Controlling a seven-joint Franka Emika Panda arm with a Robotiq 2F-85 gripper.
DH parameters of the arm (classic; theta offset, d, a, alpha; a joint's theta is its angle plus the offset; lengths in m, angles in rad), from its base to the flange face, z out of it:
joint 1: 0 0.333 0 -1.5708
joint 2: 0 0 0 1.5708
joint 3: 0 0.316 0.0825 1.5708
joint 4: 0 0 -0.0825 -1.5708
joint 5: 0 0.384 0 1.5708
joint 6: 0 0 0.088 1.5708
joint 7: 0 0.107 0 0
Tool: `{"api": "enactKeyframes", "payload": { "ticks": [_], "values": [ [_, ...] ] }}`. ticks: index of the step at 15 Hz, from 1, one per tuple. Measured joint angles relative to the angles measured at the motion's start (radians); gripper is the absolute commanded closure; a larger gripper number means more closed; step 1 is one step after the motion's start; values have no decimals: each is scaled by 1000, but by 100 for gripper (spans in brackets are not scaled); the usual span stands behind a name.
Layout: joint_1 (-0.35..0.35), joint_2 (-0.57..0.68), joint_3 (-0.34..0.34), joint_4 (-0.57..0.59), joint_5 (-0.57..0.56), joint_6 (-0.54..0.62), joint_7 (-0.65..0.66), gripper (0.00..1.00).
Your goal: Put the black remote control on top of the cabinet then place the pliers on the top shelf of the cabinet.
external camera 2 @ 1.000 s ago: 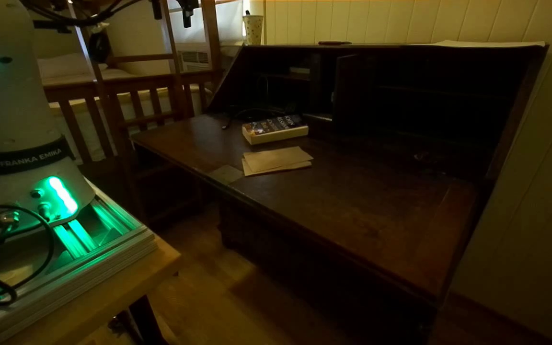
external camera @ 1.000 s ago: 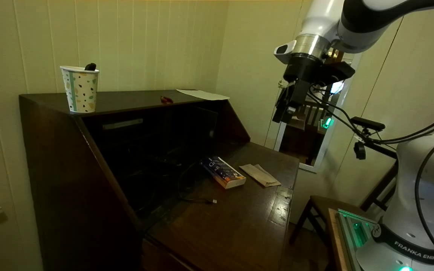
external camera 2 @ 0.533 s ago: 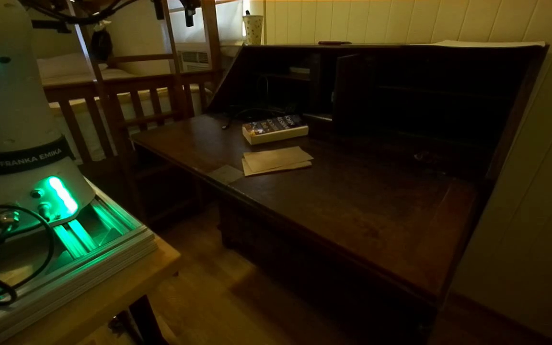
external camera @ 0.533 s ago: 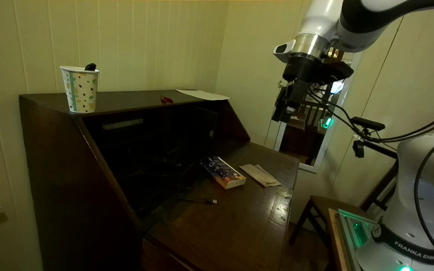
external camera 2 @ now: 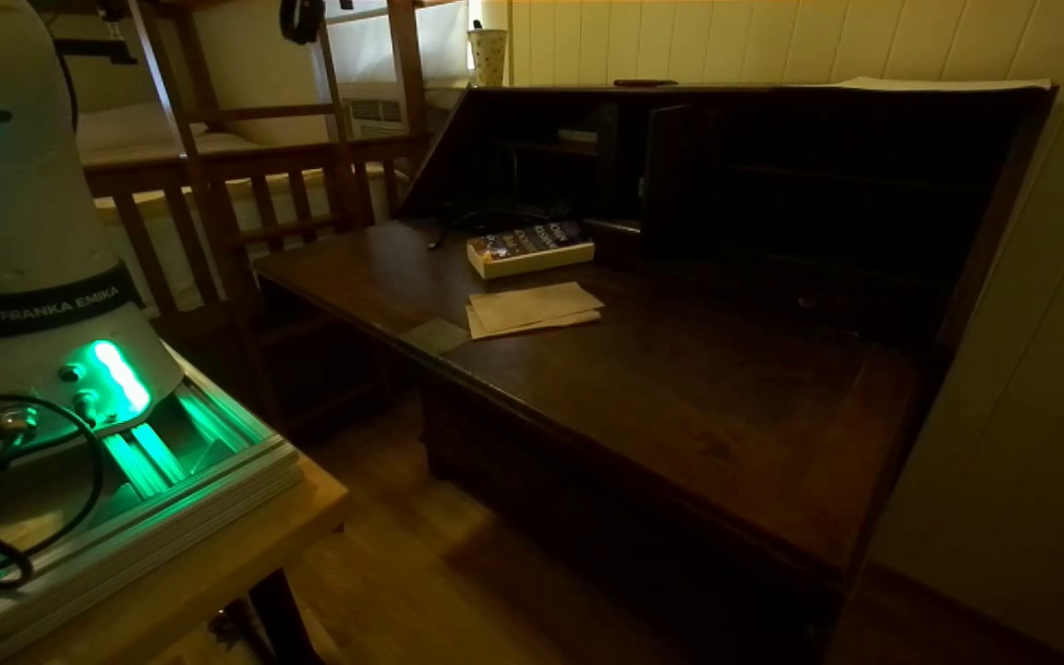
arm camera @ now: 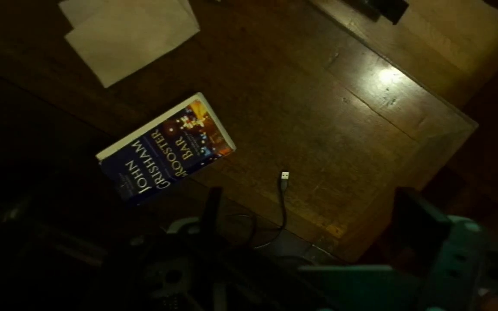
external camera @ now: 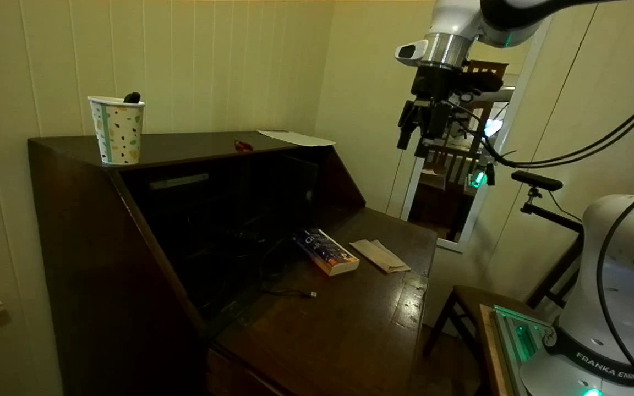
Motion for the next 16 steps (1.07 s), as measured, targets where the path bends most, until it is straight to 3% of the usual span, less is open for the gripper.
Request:
{"api": "enactKeyframes", "payload": {
  "ticks": [3,9,11,16],
  "values": [
    [-3,47,-37,70,2,0,-47,0],
    [-2,68,-39,86,3,0,-53,0],
    [-15,67,-21,75,-5,75,-37,0],
    [-58,153,-12,48,-80,401,-20,0]
  ]
}}
